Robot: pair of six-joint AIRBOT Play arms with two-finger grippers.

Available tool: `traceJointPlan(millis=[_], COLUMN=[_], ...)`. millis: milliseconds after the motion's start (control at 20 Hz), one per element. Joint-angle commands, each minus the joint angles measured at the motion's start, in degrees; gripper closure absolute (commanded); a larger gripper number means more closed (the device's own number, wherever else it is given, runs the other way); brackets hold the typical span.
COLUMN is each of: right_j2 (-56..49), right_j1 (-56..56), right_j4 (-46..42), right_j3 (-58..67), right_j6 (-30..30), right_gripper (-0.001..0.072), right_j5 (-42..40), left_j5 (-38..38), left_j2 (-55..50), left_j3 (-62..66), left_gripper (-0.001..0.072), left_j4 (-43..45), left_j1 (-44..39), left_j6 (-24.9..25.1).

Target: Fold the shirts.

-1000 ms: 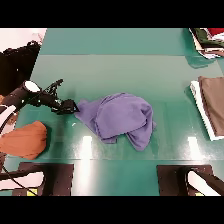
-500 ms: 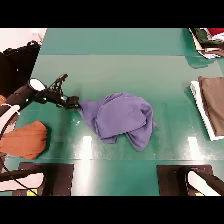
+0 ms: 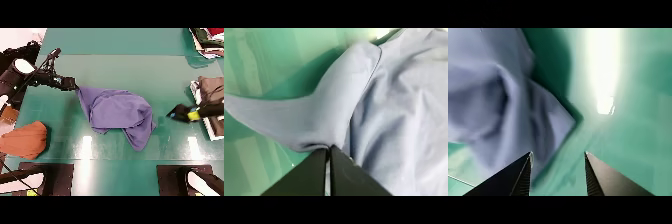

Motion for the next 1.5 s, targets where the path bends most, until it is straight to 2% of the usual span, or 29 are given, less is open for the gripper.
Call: traceJointPlan(millis=[0,200,500,550,650,900,1050,1450], right_j2=[0.0,-0.3,-10.9,-12.4,-14.6,-10.0,-3.0,11.6], right_j1=[5.5,10.0,14.5,15.2,16.1,11.9,7.0,-1.0], right_j4=[1.0,1.6,1.5,1.4,0.7,-1.1,-2.1,-2.1], right_j3=[-10.7,-10.9,-3.8,-2.3,0.3,11.3,21.2,46.0], right_j6=[-0.9,-0.9,-0.9,-0.9,-0.9,-0.8,-0.9,-0.9], right_gripper=[0.0326,0.0326,0.033,0.0367,0.0701,0.0699,0.0699,0.0699], right_j5=[-9.5,-15.6,-15.2,-15.1,-15.1,-14.6,-14.5,-13.9], left_j5=[0.0,0.0,-0.1,-0.3,-1.4,-0.4,-0.4,0.0], left_j2=[0.1,0.1,0.1,0.1,0.2,7.0,13.5,25.7], left_j3=[0.8,0.8,0.8,0.8,0.9,6.8,16.9,43.9], left_gripper=[0.0684,0.0685,0.0684,0.0685,0.0685,0.0685,0.0686,0.0685], left_j4=[0.0,0.0,0.0,0.0,0.0,5.3,8.3,8.4], left_j1=[0.0,0.0,0.0,0.0,0.0,0.0,0.0,0.0], left_j6=[0.0,0.0,0.0,0.0,0.0,-0.6,-0.6,-0.6])
